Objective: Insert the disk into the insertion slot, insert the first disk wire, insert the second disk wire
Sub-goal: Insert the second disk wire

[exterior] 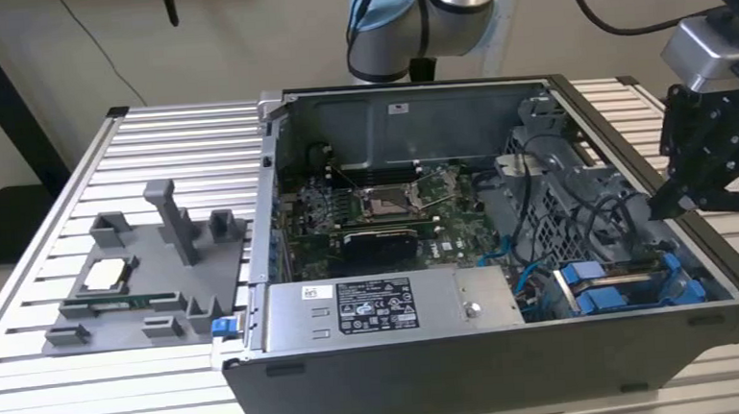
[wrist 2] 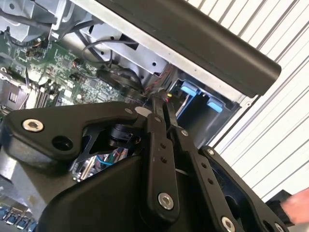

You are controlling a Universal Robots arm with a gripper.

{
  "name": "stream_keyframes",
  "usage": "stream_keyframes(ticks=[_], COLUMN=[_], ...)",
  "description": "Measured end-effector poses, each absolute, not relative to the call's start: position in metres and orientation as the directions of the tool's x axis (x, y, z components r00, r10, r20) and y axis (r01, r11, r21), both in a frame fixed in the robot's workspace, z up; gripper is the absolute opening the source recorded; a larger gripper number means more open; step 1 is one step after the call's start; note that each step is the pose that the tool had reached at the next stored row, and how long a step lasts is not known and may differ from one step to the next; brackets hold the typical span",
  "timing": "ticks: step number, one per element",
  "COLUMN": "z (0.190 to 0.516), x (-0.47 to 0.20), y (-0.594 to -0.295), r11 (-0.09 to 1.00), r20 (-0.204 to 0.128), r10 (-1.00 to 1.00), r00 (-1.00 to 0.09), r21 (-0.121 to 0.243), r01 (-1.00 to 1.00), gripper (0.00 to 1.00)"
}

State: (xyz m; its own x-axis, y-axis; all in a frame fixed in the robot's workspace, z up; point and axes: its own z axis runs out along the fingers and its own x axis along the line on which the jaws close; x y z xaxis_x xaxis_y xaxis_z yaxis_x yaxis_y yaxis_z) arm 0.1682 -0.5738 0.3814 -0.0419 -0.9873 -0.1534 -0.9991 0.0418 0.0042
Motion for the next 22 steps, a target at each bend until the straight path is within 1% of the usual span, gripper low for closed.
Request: stream_keyframes(ticks=[14,22], z=[0.381,0.378], x=[0.126,0.126], y=[-0.574,-0.587], r11=[0.050,0.046], r20=[-0.154,-0.154], r10=[-0.987,-0.987], r00=[-0.050,-0.044], r21=[0.004,-0.009], r01=[-0.999,-0.999], gripper=[0.16,0.16])
